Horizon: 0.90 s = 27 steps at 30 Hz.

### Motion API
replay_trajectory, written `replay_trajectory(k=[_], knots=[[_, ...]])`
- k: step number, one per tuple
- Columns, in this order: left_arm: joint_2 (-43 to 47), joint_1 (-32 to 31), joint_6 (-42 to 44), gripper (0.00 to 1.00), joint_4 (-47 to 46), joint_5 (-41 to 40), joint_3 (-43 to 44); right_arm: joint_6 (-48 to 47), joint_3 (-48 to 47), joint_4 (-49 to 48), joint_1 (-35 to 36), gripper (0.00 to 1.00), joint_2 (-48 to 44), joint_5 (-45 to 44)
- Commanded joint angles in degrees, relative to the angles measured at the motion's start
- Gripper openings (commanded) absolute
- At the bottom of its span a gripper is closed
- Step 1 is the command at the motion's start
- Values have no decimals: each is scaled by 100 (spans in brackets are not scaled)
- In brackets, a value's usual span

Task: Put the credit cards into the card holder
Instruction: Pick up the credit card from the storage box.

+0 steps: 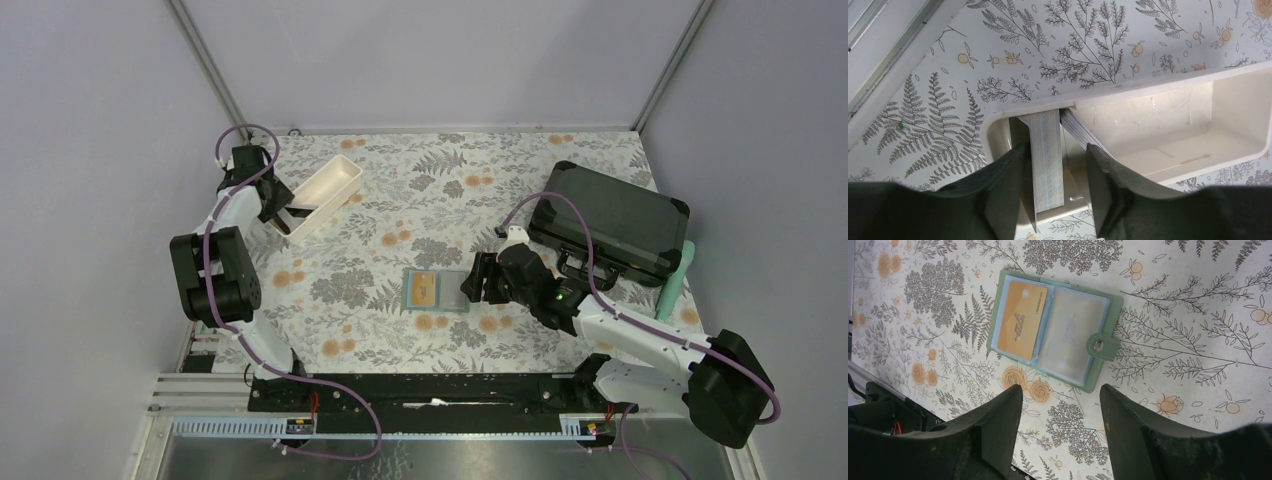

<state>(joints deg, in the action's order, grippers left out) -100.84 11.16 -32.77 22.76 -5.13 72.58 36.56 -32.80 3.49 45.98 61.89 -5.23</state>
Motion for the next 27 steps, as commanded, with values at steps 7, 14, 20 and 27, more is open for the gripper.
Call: replay_trajectory(k=[7, 14, 20, 27], knots=[[90, -8, 60, 20, -27, -56, -46, 79, 54, -124, -38, 65, -184, -47], [98, -9, 95, 13, 12, -50, -37, 73, 54, -128, -36, 65, -184, -39], [153, -9, 160, 0, 119, -53, 5, 91, 72, -129, -36, 65, -197, -22], [485, 0, 299, 0, 277, -52, 63, 98, 93, -125, -36, 65, -296, 21]])
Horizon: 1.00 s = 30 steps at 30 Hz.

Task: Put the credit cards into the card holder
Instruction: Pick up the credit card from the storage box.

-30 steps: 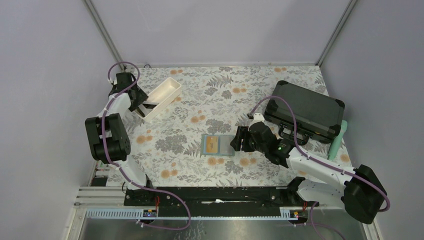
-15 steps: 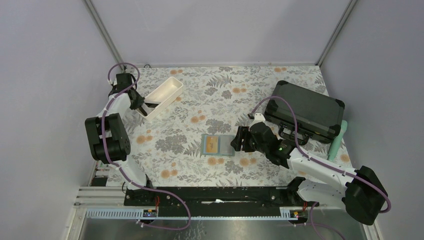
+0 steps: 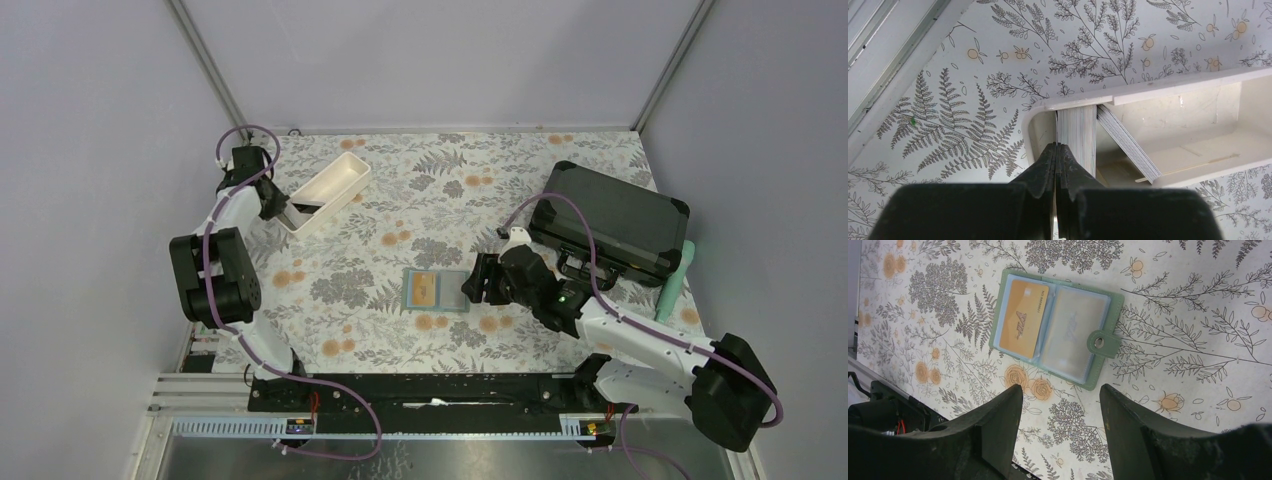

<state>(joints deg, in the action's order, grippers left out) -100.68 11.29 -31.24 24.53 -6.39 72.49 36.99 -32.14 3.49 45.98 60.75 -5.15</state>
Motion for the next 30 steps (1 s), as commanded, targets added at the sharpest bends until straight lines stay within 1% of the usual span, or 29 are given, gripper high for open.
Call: replay_trajectory(k=[1, 10, 13, 19, 22, 25, 28, 30], knots=[[546, -18, 178, 0, 129, 72, 84, 54, 26, -128, -36, 65, -196, 22], [1276, -20, 575, 0, 552, -7, 86, 83, 21, -119, -36, 65, -358, 83], [1662, -13, 608, 0, 529, 199, -67, 82, 6, -129, -36, 65, -420, 114], [2631, -30, 472, 0, -95, 2073, -653, 19, 23, -270, -36, 65, -641, 401], [3100, -141, 281, 0, -654, 3124, -1155, 69, 126, -723, -38, 66, -756, 813], [3529, -543, 66, 0, -1326, 3975, -1807, 183, 237, -1238, -36, 67, -817, 1267], [3897, -1250, -24, 0, -1755, 4461, -2189, 331, 318, -1782, -37, 66, -858, 1769], [4165, -1675, -240, 0, -2210, 4795, -2472, 404, 324, -2157, -34, 66, -823, 2193]])
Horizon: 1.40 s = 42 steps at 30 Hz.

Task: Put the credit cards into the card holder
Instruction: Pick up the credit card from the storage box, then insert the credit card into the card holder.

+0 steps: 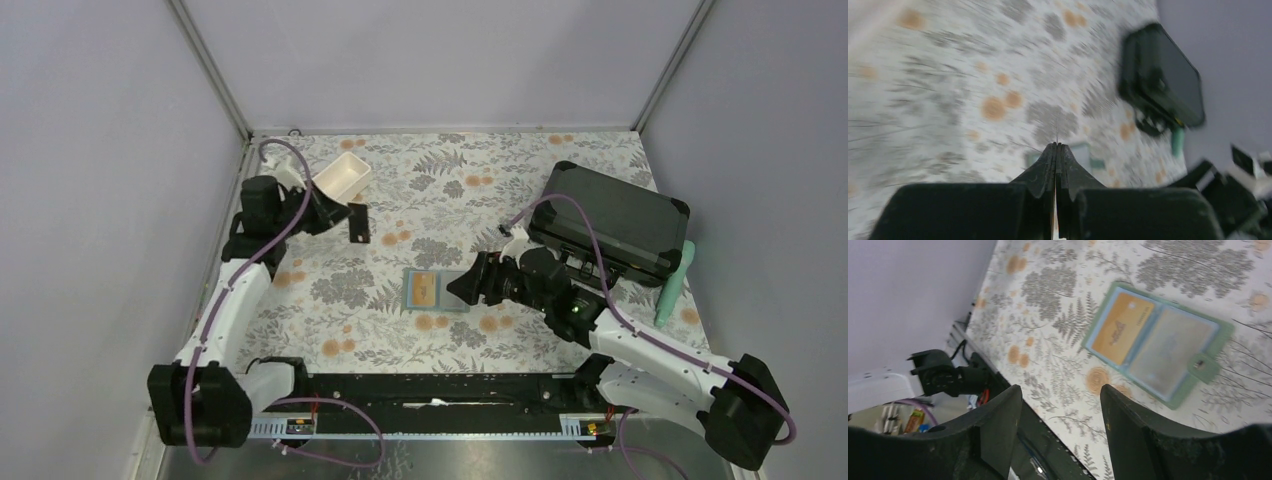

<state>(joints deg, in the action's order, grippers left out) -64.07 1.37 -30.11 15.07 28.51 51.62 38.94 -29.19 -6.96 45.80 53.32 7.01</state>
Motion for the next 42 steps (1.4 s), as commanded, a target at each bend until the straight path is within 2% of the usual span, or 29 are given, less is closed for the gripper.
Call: replay_trajectory(k=[1, 5, 8, 11, 13, 20, 30, 35, 36, 37, 38, 40, 42], knots=[[632, -885, -513, 0, -1606, 1472, -534, 257, 28, -1312, -18, 65, -38, 1182], [1205, -1524, -1334, 0, -2845, 1698, -1169, 662, 36, -2183, -19, 65, 225, 1940], [1474, -1917, -1867, 0, -3627, 1616, -1582, 1056, 113, -2906, -18, 62, 370, 2182], [1646, -2221, -2259, 0, -4228, 1585, -1903, 1216, 69, -3179, -19, 61, 406, 2221], [1720, -2386, -2457, 0, -4515, 1591, -2032, 1204, -12, -3166, -17, 59, 414, 2211], [1911, -2803, -2533, 0, -4630, 1615, -2166, 1343, -52, -3498, -18, 52, 371, 2174], [1855, -3014, -2495, 0, -4590, 1726, -2298, 1562, 35, -3989, -15, 24, 235, 1988], [1827, -3097, -2500, 0, -4538, 1726, -2362, 1577, 11, -3943, -19, 0, 251, 1963], [1809, -3106, -2491, 7, -4520, 1763, -2354, 1583, 18, -3929, -19, 0, 257, 1945], [1775, -3112, -2491, 19, -4514, 1796, -2354, 1589, 40, -3934, -14, 0, 253, 1921], [1752, -3120, -2487, 36, -4513, 1830, -2357, 1590, 61, -3959, -17, 0, 245, 1906], [1741, -3132, -2491, 49, -4554, 1867, -2401, 1591, 95, -3994, -19, 0, 218, 1888], [1741, -3141, -2500, 55, -4582, 1897, -2450, 1567, 98, -3966, -19, 0, 183, 1875]])
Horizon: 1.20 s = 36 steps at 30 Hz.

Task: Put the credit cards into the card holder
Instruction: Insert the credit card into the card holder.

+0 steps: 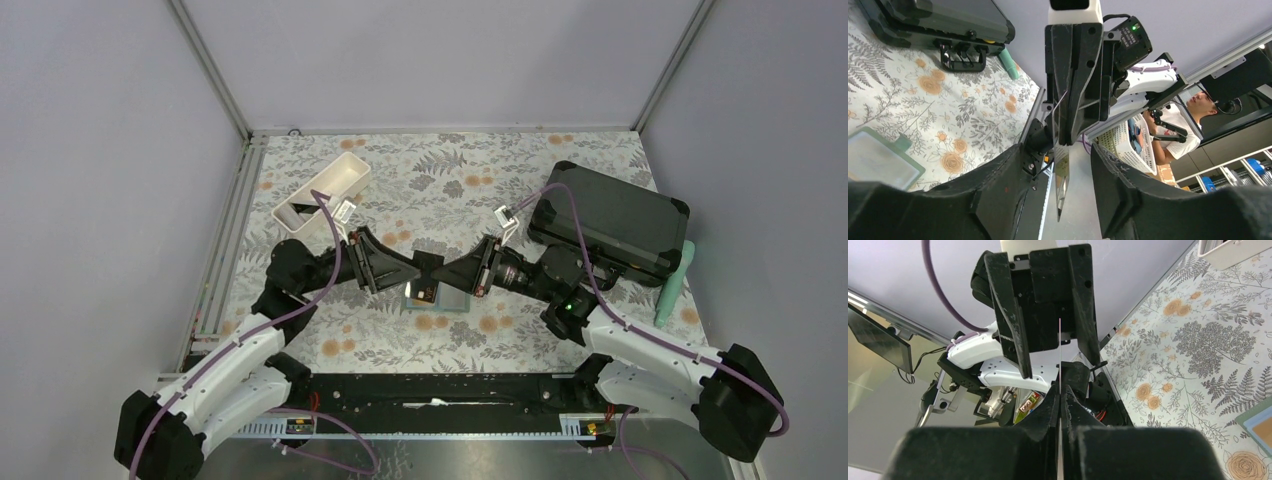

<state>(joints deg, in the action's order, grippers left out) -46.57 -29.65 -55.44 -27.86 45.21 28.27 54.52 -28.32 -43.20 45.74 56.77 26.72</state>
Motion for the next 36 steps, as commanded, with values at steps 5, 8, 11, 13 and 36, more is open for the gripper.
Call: replay_trajectory(k=[5, 8, 11, 13, 36], knots=[[-10, -71, 41, 45, -248, 341, -172, -29, -7, -233, -12, 0, -170, -98], [-28, -105, 105, 33, -134, 424, -149, -44, -42, -184, -12, 0, -118, -58], [-37, -160, 170, 13, -48, 479, -121, -76, -89, -100, -12, 0, -50, -16], [-3, -168, 262, 0, 101, 409, -127, -132, -106, 11, -12, 0, -34, -30], [-1733, -714, -159, 0, 1288, -2971, -572, -1378, -392, 4223, -12, 66, 574, -3686]])
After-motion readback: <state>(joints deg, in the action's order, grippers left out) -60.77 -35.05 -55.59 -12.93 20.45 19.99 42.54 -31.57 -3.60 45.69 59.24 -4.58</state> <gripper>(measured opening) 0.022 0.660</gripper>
